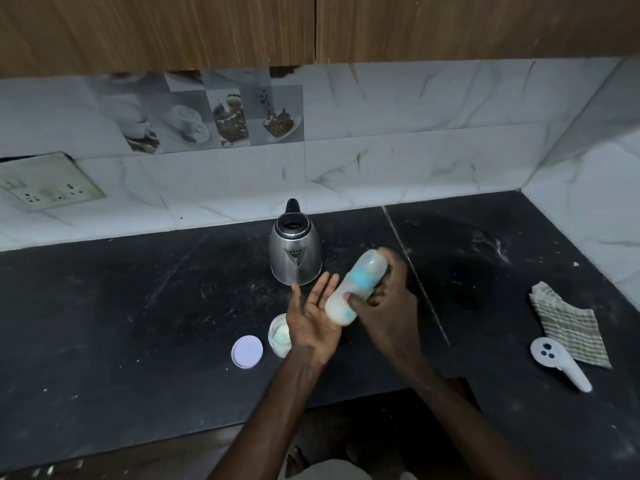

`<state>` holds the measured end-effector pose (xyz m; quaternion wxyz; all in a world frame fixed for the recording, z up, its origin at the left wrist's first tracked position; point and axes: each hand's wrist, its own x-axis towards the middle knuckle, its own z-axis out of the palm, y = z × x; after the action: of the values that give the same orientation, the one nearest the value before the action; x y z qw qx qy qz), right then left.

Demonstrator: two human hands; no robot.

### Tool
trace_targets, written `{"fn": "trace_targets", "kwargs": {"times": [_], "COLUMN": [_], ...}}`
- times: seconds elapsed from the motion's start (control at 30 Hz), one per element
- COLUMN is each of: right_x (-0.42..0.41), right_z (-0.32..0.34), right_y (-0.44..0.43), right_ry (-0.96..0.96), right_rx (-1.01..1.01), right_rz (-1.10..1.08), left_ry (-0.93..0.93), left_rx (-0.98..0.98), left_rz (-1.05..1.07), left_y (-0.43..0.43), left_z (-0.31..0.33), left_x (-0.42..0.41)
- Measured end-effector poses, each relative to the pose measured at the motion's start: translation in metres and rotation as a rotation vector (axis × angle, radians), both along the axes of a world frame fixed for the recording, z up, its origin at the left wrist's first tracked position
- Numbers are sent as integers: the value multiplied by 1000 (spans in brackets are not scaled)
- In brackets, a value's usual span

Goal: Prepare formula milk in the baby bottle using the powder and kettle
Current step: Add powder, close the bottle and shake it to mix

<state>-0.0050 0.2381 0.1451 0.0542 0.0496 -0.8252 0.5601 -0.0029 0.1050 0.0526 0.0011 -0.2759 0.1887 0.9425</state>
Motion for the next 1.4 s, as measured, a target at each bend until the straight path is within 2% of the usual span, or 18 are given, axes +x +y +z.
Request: {"fn": "trace_targets", "kwargs": {"times": [0.07,0.1,0.13,0.2,0.23,0.4,0.53,0.93,0.97,1.07,1.1,1.2,1.23,1.33,1.37,1.4], "right_x": [-9,-12,-10,0,4,-8,-8,-16,-20,-27,-25,-9,-6,-10,-9,-5], "right_z": [4,4,8,-2,-6,6,9,19,25,31,31,16,14,22,23,22], "right_y": [2,1,-2,-8,-8,-6,-10,-3,-1,-1,-7,-15,-12,-5,-9,-14], "right_ry": [76,98,61,-49,-62,38,38,48,71,203,190,40,37,206,199,143], "right_rx": [-179,-201,-177,37,81,-67,-3,28,-5,-303,-332,-5,-7,-315,-301,-201], "right_rz": [-203,-233,-182,73,144,88,199,296,263,-100,-171,21,-4,-286,-279,-194], "left_ry": [12,16,11,28,26,44,46,25,16,-17,-15,-1,-6,-22,-19,-15], "left_rx": [-26,-18,-2,34,40,55,48,-1,-12,-73,-64,-32,-47,-88,-67,-37], "left_rz": [-1,-4,-3,-16,-24,14,0,-7,1,-1,-3,-5,2,10,13,15], "left_y": [-2,-3,-3,-1,0,-2,-2,-6,-6,-8,-9,-8,-8,-14,-15,-16], "left_z": [2,2,2,0,2,7,5,3,2,-1,-2,-5,-6,-4,-5,-7], "left_x": [-4,-5,-4,-2,-2,-4,-3,-6,-5,-5,-5,-3,-3,-5,-4,-2]}}
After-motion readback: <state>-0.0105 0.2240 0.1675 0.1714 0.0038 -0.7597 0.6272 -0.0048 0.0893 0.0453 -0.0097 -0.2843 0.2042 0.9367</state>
